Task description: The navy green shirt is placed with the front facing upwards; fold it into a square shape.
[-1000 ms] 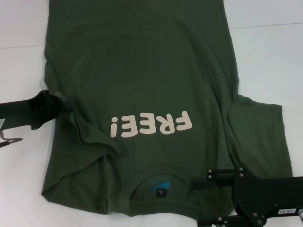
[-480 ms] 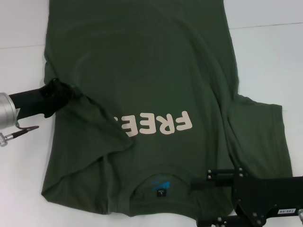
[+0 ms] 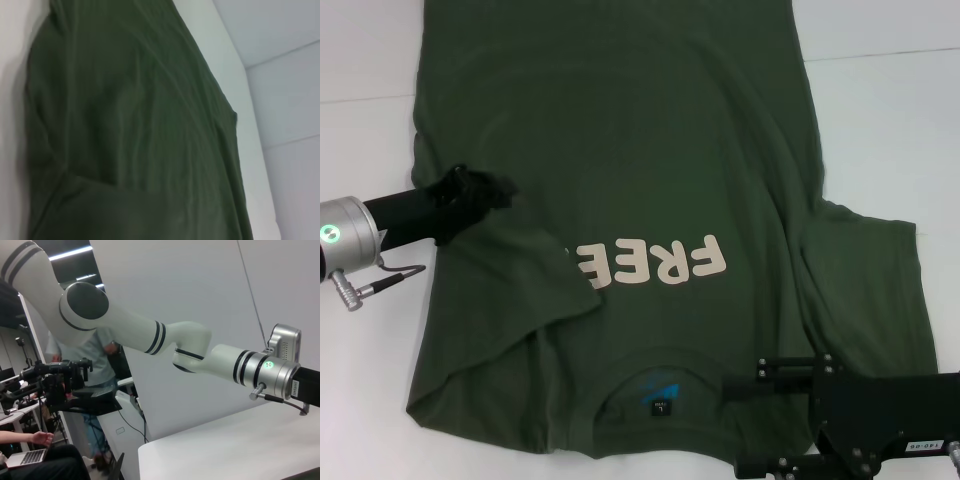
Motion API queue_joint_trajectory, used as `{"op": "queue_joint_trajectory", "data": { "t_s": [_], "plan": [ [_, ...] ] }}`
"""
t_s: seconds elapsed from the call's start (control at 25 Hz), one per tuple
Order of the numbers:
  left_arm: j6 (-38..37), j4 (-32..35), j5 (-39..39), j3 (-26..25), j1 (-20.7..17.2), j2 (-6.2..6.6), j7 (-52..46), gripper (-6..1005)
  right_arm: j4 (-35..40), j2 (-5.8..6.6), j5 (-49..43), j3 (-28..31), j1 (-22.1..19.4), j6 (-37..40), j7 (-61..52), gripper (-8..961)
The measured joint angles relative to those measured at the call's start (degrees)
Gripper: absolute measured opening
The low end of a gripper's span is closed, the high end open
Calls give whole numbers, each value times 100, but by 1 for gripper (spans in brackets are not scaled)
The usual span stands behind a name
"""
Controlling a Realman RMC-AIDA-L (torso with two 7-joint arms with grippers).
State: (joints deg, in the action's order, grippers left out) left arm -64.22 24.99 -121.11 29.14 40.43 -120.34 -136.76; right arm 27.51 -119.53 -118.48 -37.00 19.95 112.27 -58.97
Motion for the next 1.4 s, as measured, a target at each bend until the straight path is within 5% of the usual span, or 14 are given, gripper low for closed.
{"op": "queue_joint_trajectory", "data": {
  "t_s": [0.08,0.28,0.6,0.84,1.08,1.4],
  "plan": [
    [-50,-1,0,3,0,3,1,6,0,0,0,0,0,-3,0,701],
    [-237,65,16,-19,-46,22,10,302,1,0,0,-4,5,-4,0,701],
    [-2230,1095,194,-26,-545,261,334,668,43,18,1,157,-16,78,-95,700],
    [-3415,1558,-60,-34,-1020,346,572,756,299,91,9,601,106,124,-1358,699],
    [-4075,1618,-389,116,-1358,168,1472,828,640,40,-14,457,242,130,-2080,699],
    [-4194,1695,-160,185,-1984,-346,4110,768,636,21,-1,371,308,138,-2263,700]
  ]
}}
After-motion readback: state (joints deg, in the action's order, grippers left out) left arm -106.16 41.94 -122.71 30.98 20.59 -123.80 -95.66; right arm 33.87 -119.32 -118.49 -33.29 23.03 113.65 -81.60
